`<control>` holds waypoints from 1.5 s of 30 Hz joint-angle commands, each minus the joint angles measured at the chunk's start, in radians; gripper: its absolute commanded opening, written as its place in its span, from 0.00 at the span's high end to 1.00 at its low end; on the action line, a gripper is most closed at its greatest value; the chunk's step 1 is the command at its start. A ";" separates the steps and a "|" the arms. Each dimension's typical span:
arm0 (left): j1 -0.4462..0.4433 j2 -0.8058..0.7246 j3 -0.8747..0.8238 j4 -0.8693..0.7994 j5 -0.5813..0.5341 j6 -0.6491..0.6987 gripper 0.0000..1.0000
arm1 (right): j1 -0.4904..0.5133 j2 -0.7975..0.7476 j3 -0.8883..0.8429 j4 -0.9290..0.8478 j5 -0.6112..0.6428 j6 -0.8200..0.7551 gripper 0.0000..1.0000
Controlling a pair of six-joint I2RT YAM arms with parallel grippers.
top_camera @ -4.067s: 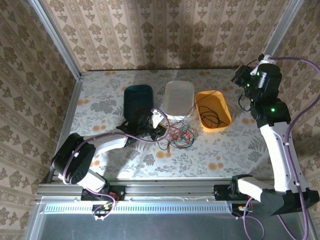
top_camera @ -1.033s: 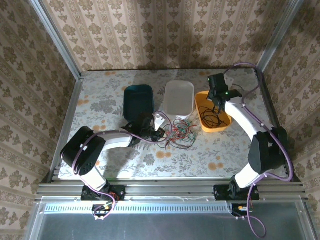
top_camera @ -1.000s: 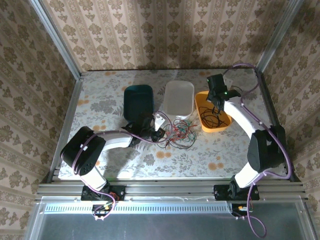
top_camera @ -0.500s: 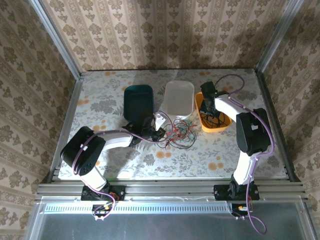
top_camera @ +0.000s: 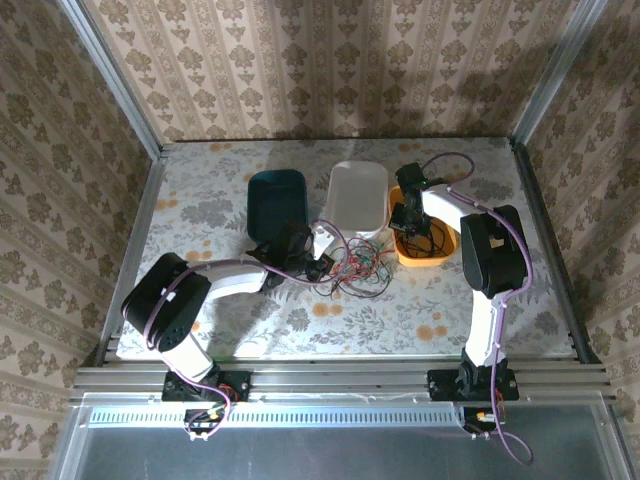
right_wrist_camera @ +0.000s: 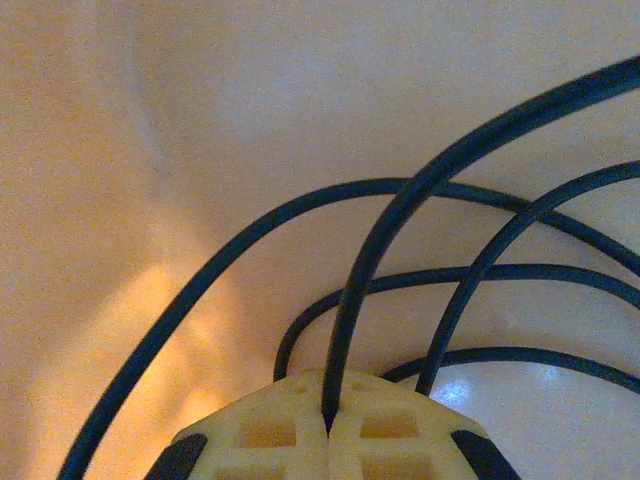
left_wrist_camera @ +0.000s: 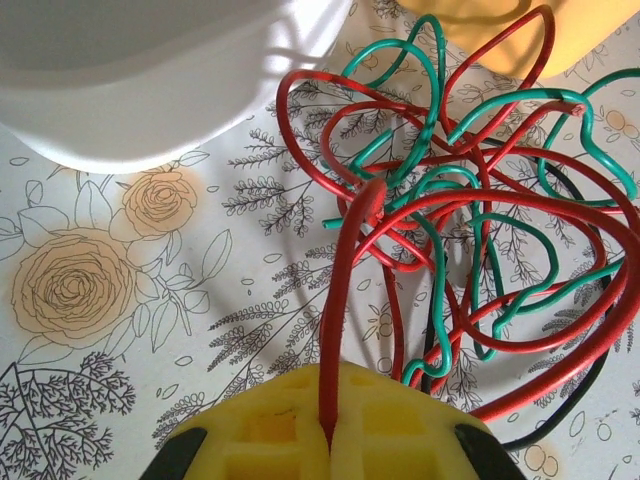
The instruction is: Untangle the cables
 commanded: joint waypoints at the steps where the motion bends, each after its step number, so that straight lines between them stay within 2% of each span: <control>1: -0.004 -0.001 0.022 -0.010 -0.005 -0.001 1.00 | -0.005 -0.036 0.016 -0.015 -0.024 -0.008 0.99; 2: -0.003 0.000 0.023 -0.008 -0.005 -0.001 1.00 | -0.003 -0.050 0.016 -0.007 -0.026 -0.013 0.96; 5: -0.003 0.005 0.026 -0.007 -0.003 0.001 1.00 | -0.005 -0.079 0.032 -0.014 -0.022 -0.023 0.73; 6: -0.004 0.008 0.027 -0.006 -0.005 0.001 1.00 | -0.004 -0.091 0.038 -0.020 -0.015 -0.024 0.69; 10: -0.003 0.014 0.033 0.001 -0.006 -0.001 1.00 | -0.005 -0.166 0.025 -0.020 0.050 -0.024 0.61; 16: -0.004 0.002 0.042 0.007 -0.001 0.004 1.00 | 0.009 -0.331 -0.046 0.000 0.118 -0.072 0.56; 21: -0.002 -0.003 0.056 -0.001 0.005 0.014 1.00 | 0.010 -0.405 -0.091 -0.008 0.115 -0.086 0.54; 25: 0.000 -0.005 0.065 0.000 0.018 0.007 1.00 | 0.042 -0.465 -0.149 0.016 -0.027 -0.159 0.55; 30: 0.003 -0.003 0.060 -0.001 0.017 0.010 1.00 | 0.176 -0.533 -0.263 -0.033 -0.241 -0.282 0.55; 36: 0.009 0.000 0.058 -0.003 0.001 0.007 1.00 | 0.308 -0.477 -0.346 -0.107 -0.240 -0.361 0.56; 45: 0.021 -0.002 0.045 -0.014 -0.006 0.004 1.00 | 0.321 -0.372 -0.386 -0.162 -0.135 -0.337 0.56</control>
